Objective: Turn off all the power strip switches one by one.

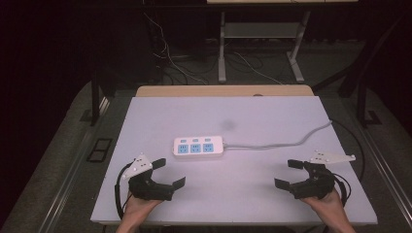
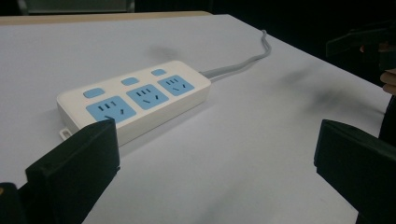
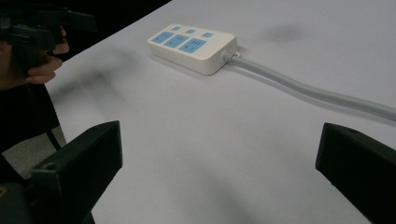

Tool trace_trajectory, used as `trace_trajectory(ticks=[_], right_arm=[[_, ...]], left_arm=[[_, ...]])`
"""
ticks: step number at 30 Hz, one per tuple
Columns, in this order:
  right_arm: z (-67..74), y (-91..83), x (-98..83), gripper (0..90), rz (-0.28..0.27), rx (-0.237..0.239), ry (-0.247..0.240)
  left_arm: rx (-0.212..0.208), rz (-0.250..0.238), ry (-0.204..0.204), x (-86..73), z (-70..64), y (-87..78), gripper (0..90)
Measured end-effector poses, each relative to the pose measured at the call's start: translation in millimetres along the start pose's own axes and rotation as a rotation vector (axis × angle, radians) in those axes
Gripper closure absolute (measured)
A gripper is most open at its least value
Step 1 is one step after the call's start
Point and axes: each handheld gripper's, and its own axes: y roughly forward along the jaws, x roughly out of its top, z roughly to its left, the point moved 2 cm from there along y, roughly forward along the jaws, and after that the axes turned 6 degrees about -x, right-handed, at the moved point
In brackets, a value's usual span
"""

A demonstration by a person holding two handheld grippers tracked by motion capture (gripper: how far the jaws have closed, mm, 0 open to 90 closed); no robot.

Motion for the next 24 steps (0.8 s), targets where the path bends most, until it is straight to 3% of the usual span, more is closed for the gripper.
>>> trace_trajectory(ticks=[14,24], right_arm=[[0.5,4.2,-4.6,0.4,0.035,0.005,-0.008],[-0.2,3.6,-5.7,0.4,0.032,0.004,0.001]], left_arm=[[-0.005,0.008,0.009,-0.6,-1.1,1.0,0.0],[-0.009,0.011,0.009,0.8,-2.8,0.5,0.0]])
